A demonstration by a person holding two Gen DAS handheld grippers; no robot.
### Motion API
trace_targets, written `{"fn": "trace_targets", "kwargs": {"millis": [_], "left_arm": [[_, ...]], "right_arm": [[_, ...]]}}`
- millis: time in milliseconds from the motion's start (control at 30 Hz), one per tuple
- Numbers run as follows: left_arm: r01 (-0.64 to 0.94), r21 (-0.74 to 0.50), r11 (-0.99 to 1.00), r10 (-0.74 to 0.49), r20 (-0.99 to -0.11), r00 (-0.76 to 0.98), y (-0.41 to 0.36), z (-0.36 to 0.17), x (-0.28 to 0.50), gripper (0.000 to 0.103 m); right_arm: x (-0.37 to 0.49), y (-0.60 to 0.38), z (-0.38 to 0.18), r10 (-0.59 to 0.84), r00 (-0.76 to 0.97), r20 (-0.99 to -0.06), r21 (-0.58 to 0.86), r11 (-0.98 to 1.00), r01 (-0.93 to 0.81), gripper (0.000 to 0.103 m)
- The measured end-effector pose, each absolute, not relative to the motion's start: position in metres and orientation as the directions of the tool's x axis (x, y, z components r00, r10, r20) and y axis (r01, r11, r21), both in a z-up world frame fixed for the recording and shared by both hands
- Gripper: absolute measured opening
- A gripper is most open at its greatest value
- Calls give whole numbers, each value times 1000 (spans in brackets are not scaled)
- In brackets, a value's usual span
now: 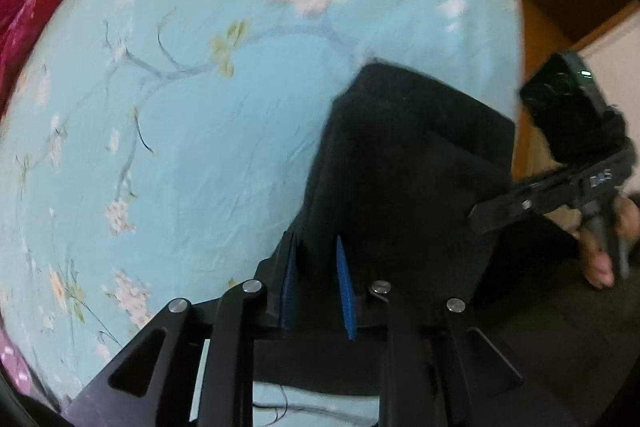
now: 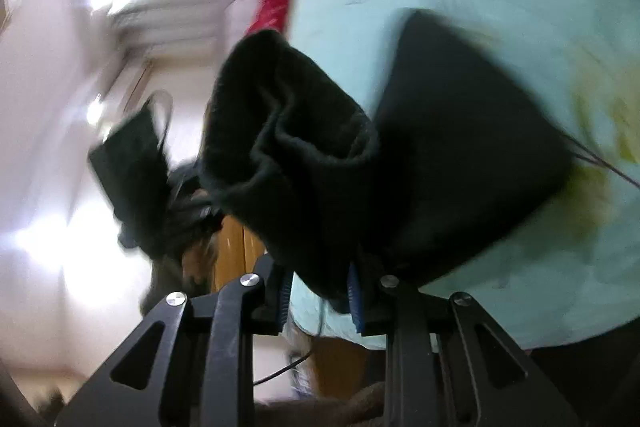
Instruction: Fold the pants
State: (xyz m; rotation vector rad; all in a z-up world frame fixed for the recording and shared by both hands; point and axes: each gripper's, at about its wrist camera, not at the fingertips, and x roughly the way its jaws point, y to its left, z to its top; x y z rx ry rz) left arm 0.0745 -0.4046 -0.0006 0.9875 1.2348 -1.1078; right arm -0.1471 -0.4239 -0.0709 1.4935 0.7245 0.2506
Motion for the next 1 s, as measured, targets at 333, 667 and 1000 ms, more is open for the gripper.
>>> {"fn": "trace_targets", "kwargs": {"millis": [333,667,1000], "left_arm": [[984,-47,174,-194,-981,-12,-426,30,72,77],[980,-81,182,-203,-978,-43,-446,1,51,58],[981,-95,169,-257,-965,-49,-449,31,40,25]], "right_arm": [[-184,-437,-61,452,813,-366,930,180,319,50],[-174,-441,-54,375,799,-470,872,335,356,46],[-201,-459,-57,411,868,-280,960,145,240,34]]}}
